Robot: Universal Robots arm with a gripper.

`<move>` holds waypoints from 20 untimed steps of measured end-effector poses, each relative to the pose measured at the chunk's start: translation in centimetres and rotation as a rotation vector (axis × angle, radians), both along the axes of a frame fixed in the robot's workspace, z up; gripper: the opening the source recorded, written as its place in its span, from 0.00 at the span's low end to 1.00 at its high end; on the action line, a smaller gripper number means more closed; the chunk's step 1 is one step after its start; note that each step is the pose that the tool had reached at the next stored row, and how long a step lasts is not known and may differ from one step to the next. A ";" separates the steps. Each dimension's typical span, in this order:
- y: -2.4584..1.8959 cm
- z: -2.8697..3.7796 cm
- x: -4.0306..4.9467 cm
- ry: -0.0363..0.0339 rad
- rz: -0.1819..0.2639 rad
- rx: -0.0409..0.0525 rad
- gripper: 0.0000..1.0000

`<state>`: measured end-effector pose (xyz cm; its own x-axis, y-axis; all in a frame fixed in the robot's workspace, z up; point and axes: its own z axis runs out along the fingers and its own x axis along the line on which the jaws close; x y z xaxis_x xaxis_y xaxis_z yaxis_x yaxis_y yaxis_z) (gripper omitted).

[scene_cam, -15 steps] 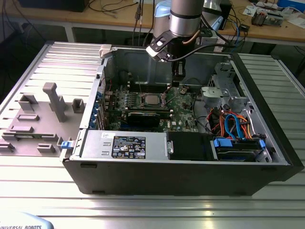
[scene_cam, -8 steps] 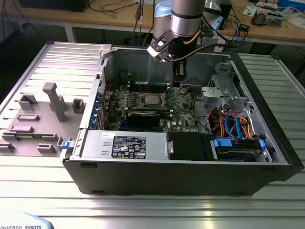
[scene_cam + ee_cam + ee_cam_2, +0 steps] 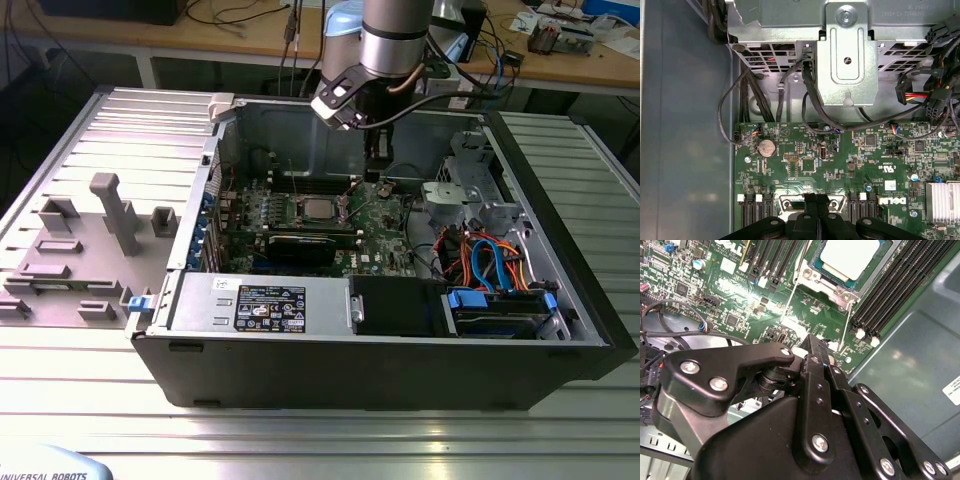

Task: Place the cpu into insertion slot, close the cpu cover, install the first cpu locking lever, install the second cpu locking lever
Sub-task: 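Close the cpu cover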

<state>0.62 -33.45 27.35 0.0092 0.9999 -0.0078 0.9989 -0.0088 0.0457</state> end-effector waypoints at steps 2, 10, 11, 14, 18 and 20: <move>0.00 -0.03 0.01 0.0000 0.000 0.0000 0.11; 0.00 -0.02 0.14 0.0001 0.000 0.0000 0.11; 0.00 -0.03 0.15 0.0000 0.000 0.0000 0.11; 0.00 -0.02 0.19 0.0000 0.000 0.0000 0.11; 0.00 -0.02 0.40 0.0000 0.000 0.0000 0.11; 0.00 -0.02 0.45 0.0000 0.000 0.0000 0.11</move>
